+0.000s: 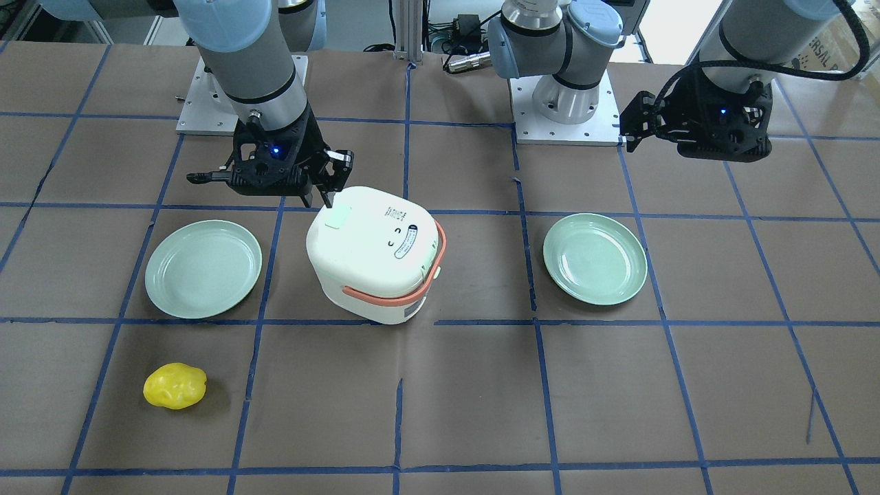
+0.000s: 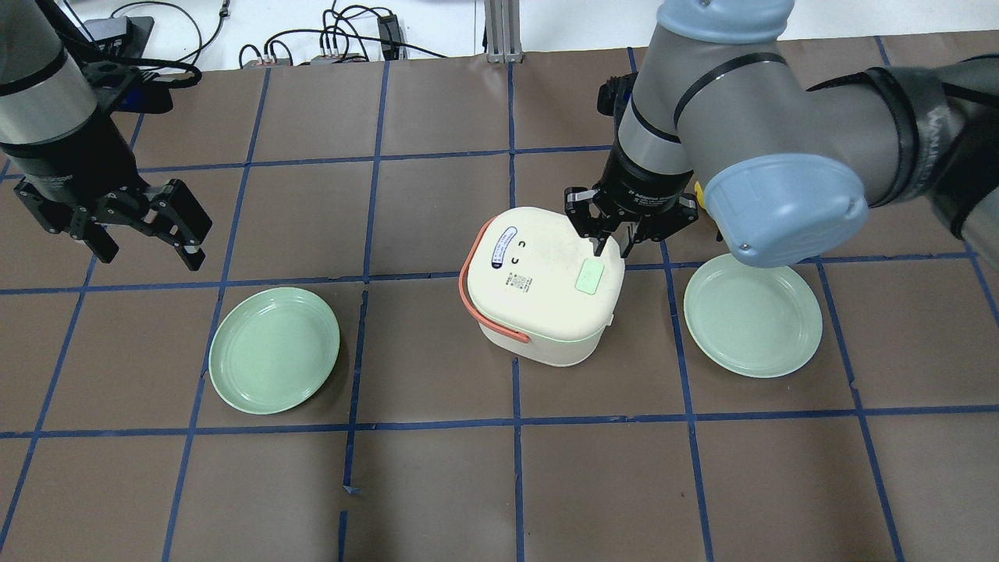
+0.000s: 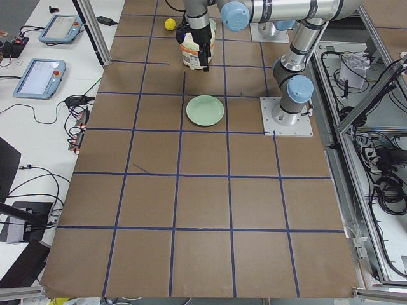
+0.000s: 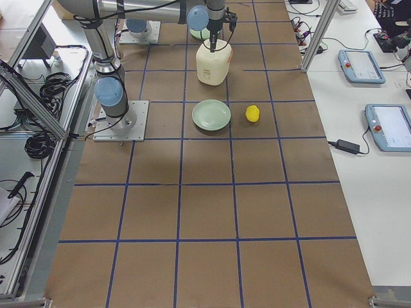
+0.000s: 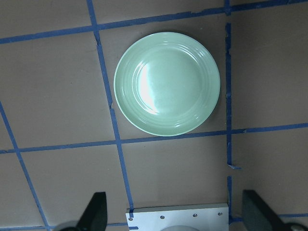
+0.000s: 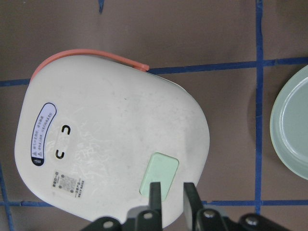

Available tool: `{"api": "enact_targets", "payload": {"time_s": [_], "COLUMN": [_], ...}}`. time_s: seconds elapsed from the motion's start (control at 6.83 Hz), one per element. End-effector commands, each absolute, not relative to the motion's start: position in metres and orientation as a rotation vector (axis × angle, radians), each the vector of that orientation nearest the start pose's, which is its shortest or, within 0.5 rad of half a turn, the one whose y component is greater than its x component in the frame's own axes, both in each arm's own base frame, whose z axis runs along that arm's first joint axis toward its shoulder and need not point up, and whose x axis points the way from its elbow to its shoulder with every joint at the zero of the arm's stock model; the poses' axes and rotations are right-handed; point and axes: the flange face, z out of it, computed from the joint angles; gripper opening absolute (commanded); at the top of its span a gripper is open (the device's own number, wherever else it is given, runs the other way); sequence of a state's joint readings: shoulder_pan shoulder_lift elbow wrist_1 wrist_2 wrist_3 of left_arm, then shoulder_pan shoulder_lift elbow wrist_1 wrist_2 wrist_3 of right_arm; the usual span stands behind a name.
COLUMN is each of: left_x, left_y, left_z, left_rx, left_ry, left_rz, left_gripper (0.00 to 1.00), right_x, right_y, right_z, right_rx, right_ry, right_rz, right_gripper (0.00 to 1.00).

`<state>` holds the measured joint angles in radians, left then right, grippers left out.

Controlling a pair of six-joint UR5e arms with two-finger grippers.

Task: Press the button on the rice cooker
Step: 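Move the right gripper over the rice cooker's pale green lid button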

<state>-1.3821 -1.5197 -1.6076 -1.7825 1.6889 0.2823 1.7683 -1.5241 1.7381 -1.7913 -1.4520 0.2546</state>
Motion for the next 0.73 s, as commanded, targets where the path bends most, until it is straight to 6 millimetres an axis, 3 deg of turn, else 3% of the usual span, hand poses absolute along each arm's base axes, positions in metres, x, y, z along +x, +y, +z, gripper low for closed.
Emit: {"api": "enact_targets", "payload": {"time_s": [0.0, 0.59], "left_x": [-0.035, -0.035], "left_y": [-0.464, -0.464], "left_z": [0.476, 0.476], "left_rx": [0.161, 0.161], "left_ry": [3.051, 3.051], "left_rz": [0.337, 0.337], "left_gripper": [1.0, 1.0], "right_x": [0.249, 0.246], "right_y": [-0.463, -0.455], "right_z": [0.401, 0.368], "right_rx": [0.085, 0.069], "right_ry": [3.008, 3.01], "right_rz": [0.034, 0.042], "right_gripper": [0.17, 0.19]}}
